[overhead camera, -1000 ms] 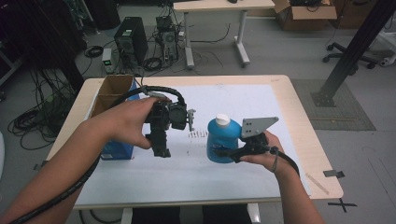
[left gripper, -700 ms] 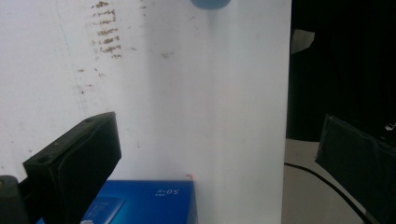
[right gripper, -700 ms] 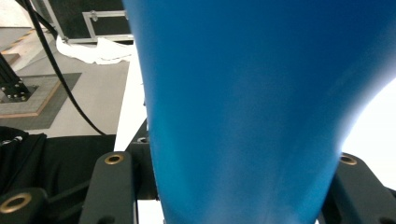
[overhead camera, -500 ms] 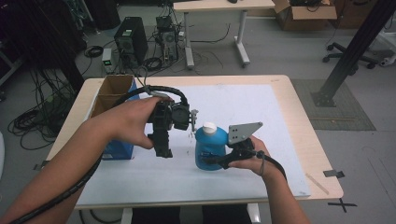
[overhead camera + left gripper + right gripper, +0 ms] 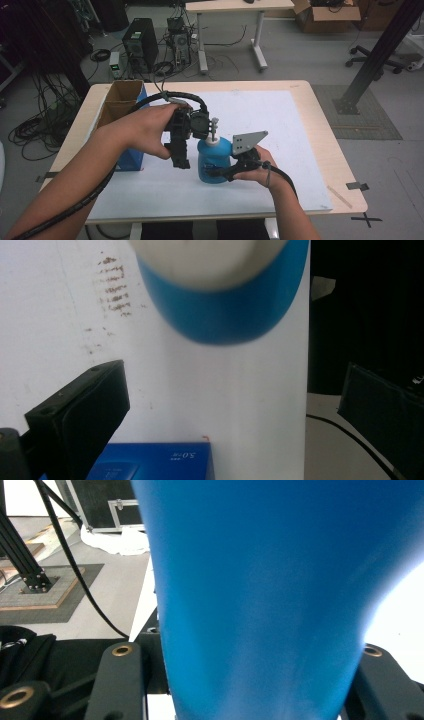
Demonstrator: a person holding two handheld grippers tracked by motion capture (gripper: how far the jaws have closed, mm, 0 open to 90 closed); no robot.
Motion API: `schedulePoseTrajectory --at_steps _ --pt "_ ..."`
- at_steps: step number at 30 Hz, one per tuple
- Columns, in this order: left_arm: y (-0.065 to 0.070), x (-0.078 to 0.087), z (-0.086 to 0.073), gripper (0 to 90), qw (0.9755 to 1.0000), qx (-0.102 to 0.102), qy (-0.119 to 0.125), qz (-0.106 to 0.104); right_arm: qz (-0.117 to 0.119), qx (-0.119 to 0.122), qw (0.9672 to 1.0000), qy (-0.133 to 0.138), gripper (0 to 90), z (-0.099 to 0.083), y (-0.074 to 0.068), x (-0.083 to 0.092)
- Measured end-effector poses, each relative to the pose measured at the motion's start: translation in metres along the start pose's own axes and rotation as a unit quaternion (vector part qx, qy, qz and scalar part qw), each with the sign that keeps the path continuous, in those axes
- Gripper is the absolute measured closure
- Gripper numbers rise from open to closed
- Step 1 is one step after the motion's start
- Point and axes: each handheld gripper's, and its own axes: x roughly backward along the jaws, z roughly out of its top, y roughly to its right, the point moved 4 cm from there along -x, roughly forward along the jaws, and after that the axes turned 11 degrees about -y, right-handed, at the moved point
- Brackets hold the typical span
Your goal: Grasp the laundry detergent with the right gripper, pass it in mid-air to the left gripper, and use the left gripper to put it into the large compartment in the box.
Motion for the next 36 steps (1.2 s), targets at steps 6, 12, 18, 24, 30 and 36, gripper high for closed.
schedulePoseTrajectory --at_steps 6,12,18,24,30,36 --pt "0.000 0.001 0.001 0.2 1.0000 0.001 -0.001 0.000 0.005 -0.001 1.0000 0.000 44.3 0.003 0.001 -0.007" --pt "-0.001 -0.002 0.001 0.2 1.0000 0.002 -0.001 -0.002 0.008 0.000 1.0000 0.001 44.3 0.005 0.002 -0.013" --pt "-0.001 -0.002 0.002 0.2 1.0000 0.001 0.001 0.000 0.013 0.002 0.9999 -0.004 44.3 0.007 0.001 -0.019" --pt "0.000 -0.003 0.004 0.2 1.0000 0.001 -0.001 -0.001 0.017 0.006 0.9998 -0.002 44.3 0.013 -0.001 -0.024" --pt "0.001 -0.005 0.006 0.2 1.0000 0.001 0.002 0.001 0.015 0.012 0.9998 0.003 44.3 0.017 -0.001 -0.028" --pt "0.002 -0.005 0.009 0.3 1.0000 -0.002 0.003 0.003 0.019 0.014 0.9997 0.002 44.3 0.021 -0.003 -0.032"
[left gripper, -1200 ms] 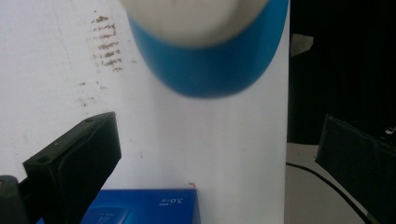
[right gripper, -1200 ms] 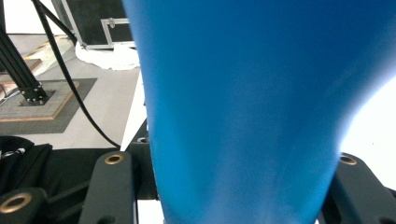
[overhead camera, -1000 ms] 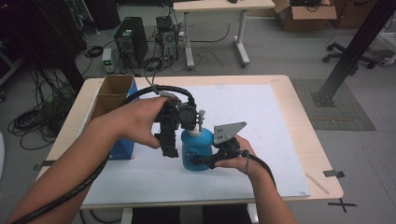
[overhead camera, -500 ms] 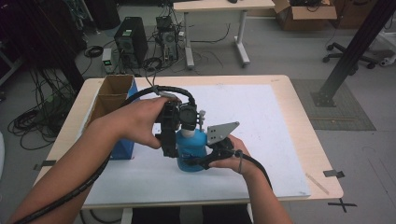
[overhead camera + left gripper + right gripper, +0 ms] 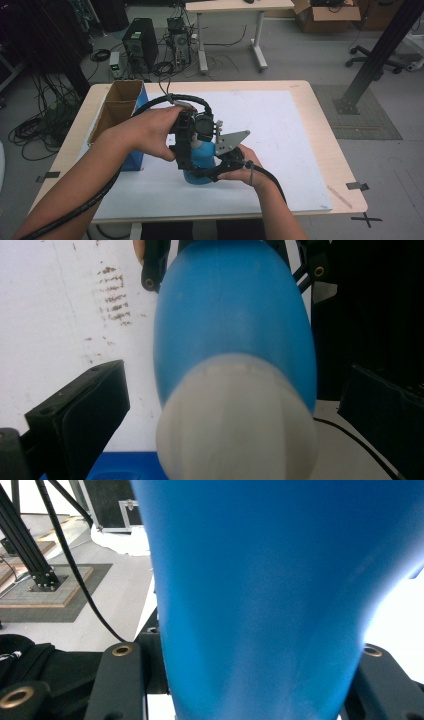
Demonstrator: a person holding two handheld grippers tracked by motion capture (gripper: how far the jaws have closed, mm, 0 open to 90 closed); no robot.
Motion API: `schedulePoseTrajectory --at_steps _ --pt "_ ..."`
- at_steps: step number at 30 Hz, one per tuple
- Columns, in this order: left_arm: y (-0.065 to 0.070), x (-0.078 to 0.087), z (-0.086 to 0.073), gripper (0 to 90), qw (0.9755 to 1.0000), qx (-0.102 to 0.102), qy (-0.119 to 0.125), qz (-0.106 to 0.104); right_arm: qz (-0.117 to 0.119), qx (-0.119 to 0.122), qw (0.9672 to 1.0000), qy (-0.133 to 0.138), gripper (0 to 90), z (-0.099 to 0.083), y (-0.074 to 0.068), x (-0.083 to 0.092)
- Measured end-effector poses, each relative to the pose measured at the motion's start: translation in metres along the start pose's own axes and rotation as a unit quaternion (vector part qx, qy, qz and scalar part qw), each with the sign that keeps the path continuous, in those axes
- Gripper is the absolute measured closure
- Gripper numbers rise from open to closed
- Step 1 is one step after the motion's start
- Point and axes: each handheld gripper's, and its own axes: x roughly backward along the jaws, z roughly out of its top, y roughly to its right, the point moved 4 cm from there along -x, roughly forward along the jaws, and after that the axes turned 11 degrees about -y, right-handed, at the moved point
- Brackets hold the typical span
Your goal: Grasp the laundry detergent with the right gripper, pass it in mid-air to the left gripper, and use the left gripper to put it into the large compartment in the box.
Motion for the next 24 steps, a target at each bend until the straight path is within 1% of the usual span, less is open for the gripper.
schedulePoseTrajectory --at_steps 1,3,11,16,19,21,23,24 --pt "0.0000 -0.0001 0.0003 0.3 1.0000 0.000 0.000 0.000 0.002 -0.003 1.0000 0.001 44.3 0.0006 -0.0009 -0.0001" --pt "-0.0002 -0.0005 0.0009 0.5 1.0000 -0.001 0.000 0.001 0.002 0.001 1.0000 0.002 44.3 0.0016 -0.0007 -0.0006" --pt "0.0005 -0.0027 0.0018 2.1 1.0000 -0.001 -0.001 0.004 0.002 0.001 1.0000 0.001 44.3 0.0041 -0.0013 -0.0007" --pt "0.0008 -0.0016 0.0019 4.8 0.9999 -0.005 0.002 0.009 0.003 0.001 1.0000 0.002 44.3 0.0054 -0.0018 -0.0010" --pt "0.0007 -0.0010 0.0020 5.8 0.9999 -0.005 -0.001 0.012 0.001 0.001 1.0000 0.004 44.3 0.0064 -0.0023 -0.0013" --pt "0.0013 0.0000 0.0024 7.3 0.9998 -0.007 -0.001 0.017 0.002 0.001 1.0000 0.004 44.3 0.0070 -0.0025 -0.0013" --pt "0.0021 0.0010 0.0026 9.2 0.9999 -0.007 0.000 0.011 0.000 0.003 1.0000 0.004 44.3 0.0077 -0.0024 -0.0014" --pt "0.0022 0.0013 0.0028 9.7 0.9999 -0.007 0.000 0.013 0.000 0.004 1.0000 0.004 44.3 0.0079 -0.0024 -0.0015"
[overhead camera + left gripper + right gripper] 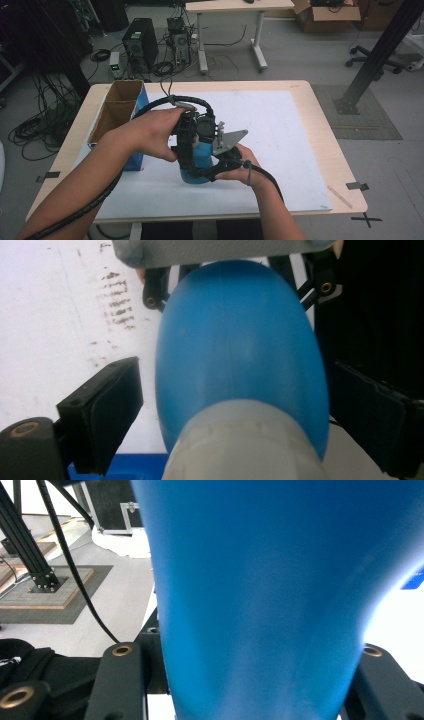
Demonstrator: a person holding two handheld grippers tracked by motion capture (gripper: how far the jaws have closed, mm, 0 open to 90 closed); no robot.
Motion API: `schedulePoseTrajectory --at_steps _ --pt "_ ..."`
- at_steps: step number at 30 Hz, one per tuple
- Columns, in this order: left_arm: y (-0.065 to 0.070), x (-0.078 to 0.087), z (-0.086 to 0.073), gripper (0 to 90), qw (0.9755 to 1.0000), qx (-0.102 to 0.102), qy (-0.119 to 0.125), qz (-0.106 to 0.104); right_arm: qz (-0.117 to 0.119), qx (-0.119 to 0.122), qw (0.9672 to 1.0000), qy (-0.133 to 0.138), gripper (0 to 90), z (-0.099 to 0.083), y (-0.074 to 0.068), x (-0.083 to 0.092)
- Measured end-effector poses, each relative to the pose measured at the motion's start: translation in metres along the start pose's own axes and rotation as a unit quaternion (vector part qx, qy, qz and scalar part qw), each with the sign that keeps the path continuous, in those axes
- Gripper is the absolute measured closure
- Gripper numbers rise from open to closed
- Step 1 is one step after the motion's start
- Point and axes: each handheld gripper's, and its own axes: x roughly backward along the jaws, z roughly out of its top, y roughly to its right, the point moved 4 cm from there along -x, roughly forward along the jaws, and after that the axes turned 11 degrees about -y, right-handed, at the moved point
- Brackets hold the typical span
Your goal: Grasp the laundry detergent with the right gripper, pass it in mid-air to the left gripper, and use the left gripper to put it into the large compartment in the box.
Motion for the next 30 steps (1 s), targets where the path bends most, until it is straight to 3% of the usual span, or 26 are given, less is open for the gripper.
schedulePoseTrajectory --at_steps 14,30 --pt "0.0004 -0.0025 0.0020 16.9 0.9999 -0.002 -0.004 0.010 -0.002 0.004 1.0000 0.001 44.3 0.0022 -0.0008 0.0009" --pt "0.0012 -0.0024 0.0019 25.9 1.0000 -0.006 -0.005 0.005 -0.004 0.004 1.0000 0.000 44.4 0.0027 -0.0007 0.0005"
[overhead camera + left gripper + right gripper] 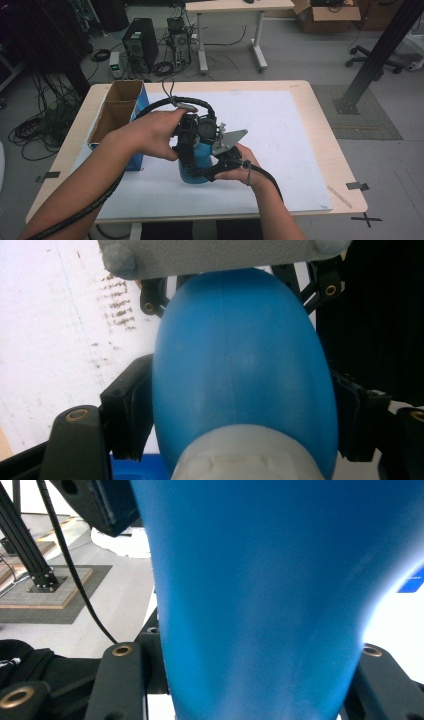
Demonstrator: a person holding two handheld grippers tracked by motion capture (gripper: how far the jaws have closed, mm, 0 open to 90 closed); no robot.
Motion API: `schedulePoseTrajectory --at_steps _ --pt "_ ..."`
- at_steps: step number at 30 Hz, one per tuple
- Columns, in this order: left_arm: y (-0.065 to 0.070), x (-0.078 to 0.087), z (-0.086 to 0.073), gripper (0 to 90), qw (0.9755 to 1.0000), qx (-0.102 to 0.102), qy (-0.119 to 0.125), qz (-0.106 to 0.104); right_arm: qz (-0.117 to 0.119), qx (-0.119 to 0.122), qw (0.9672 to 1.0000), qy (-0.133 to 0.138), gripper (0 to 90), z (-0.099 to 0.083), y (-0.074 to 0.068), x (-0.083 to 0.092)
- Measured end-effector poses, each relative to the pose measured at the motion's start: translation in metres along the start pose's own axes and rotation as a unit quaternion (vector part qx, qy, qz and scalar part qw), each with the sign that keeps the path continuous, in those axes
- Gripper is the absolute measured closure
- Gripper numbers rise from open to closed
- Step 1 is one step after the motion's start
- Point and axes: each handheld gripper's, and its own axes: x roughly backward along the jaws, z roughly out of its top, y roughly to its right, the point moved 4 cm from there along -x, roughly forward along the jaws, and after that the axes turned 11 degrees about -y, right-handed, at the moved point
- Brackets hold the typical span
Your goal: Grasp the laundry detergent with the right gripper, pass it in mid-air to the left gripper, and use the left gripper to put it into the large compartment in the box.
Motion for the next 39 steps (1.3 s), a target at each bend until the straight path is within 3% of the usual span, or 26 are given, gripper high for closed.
schedulePoseTrajectory --at_steps 20,27,39 --pt "-0.0007 -0.0021 0.0006 35.4 0.9999 -0.003 -0.009 -0.009 -0.001 -0.002 1.0000 0.004 44.4 -0.0009 -0.0011 -0.0017" --pt "-0.0007 -0.0052 0.0015 36.3 0.9995 -0.001 -0.029 -0.009 -0.006 -0.002 1.0000 -0.001 44.6 -0.0025 -0.0003 -0.0041" --pt "-0.0016 -0.0025 -0.0014 37.7 0.9997 -0.003 -0.022 -0.007 -0.009 -0.001 1.0000 0.002 44.6 -0.0017 -0.0007 -0.0030"
